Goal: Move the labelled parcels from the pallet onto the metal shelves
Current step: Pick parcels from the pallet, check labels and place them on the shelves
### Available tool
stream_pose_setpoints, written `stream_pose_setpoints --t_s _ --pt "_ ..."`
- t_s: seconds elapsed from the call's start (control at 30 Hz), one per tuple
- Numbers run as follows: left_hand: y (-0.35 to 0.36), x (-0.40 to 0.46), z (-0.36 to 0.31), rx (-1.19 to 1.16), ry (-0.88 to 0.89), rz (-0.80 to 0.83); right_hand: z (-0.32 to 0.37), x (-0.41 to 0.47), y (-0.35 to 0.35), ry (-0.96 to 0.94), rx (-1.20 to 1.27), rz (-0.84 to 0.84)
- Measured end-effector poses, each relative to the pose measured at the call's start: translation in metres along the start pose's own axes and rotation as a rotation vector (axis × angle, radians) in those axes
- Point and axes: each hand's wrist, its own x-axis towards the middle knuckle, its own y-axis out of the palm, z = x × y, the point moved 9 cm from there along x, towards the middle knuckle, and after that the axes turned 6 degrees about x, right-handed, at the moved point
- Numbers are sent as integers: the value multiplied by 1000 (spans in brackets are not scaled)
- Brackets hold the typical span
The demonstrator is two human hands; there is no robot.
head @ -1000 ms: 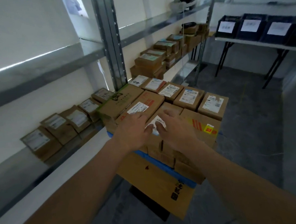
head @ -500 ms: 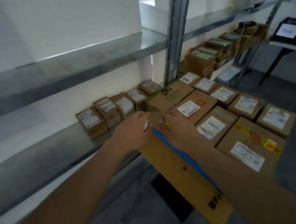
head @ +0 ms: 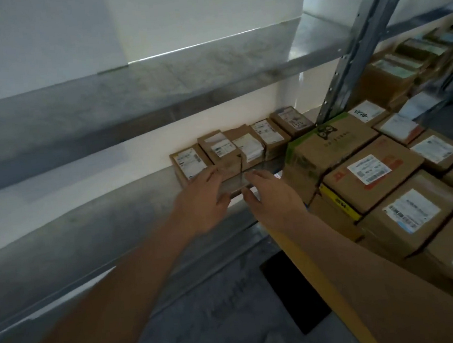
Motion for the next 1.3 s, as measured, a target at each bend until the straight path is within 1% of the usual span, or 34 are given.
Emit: stream_pose_setpoints --t_s 0.1,0.3,0.5,0.63,0.73,0.87,1.03,1.2,1.3 --pt "8 5 26 -12 -61 0 5 21 16 -34 16 29" --pt "36 28 74 -18 -191 -1 -1 78 54 -106 39 147" --pt "62 53 106 -40 -311 -9 -12 128 88 -200 20 227" --pt "75 65 119 -43 -357 -14 -13 148 112 -246 50 287" --pt "84 74 129 -47 -365 7 -11 160 123 -246 55 314" --pt "96 84 142 -61 -346 17 -13 172 135 -254 68 290" --pt "98 86 146 -145 -318 -41 -15 172 145 -250 177 232" --pt "97 76 162 -191 -370 -54 -8 169 147 -276 282 216" --pt "91 70 173 -154 -375 -106 -5 171 146 -278 247 169"
